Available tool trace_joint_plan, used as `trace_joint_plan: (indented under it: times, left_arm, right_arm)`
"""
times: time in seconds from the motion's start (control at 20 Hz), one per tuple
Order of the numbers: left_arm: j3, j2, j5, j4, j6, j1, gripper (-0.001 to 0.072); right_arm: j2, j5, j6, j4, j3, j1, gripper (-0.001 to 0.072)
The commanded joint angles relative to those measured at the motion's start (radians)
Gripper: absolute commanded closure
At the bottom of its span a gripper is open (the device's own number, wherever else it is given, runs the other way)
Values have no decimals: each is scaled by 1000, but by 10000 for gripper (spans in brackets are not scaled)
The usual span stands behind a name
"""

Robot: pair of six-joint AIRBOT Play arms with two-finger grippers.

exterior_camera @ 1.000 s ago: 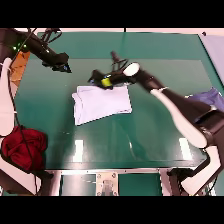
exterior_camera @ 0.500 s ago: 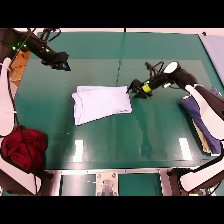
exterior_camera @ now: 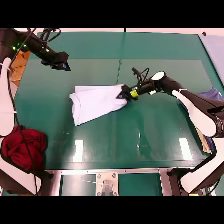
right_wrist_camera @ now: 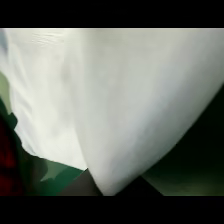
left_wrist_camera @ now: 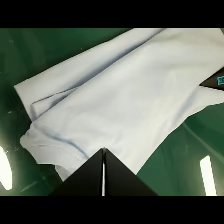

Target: Fold the shirts.

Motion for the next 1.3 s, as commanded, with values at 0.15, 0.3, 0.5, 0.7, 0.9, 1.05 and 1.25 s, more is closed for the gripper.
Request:
trace_joint_plan:
  times: [0.15, 0.3, 0.5, 0.7, 0.9, 1.05, 1.25]
  left_arm:
    - [1, 0, -47, 0, -1, 1, 690]
    - [1, 0, -64, 0, -1, 1, 690]
    - [1, 0, -84, 0, 2, 1, 690]
    - [1, 0, -82, -1, 2, 1, 690]
    - [1, 0, -80, -1, 3, 1, 690]
    - [1, 0, -73, -1, 3, 1, 690]
    - [1, 0, -72, -1, 3, 1, 691]
  right_arm:
    - [178, 81, 122, 116, 201, -180, 698]
    - [316, 90, 244, 82, 204, -376, 698]
    - [459, 156, 407, -56, 204, -668, 698]
    - [563, 275, 589, -313, 204, -964, 698]
    - [634, 433, 682, -613, 203, -1187, 698]
    - [651, 480, 669, -729, 202, -1313, 698]
    - [651, 517, 568, -857, 79, -1392, 697]
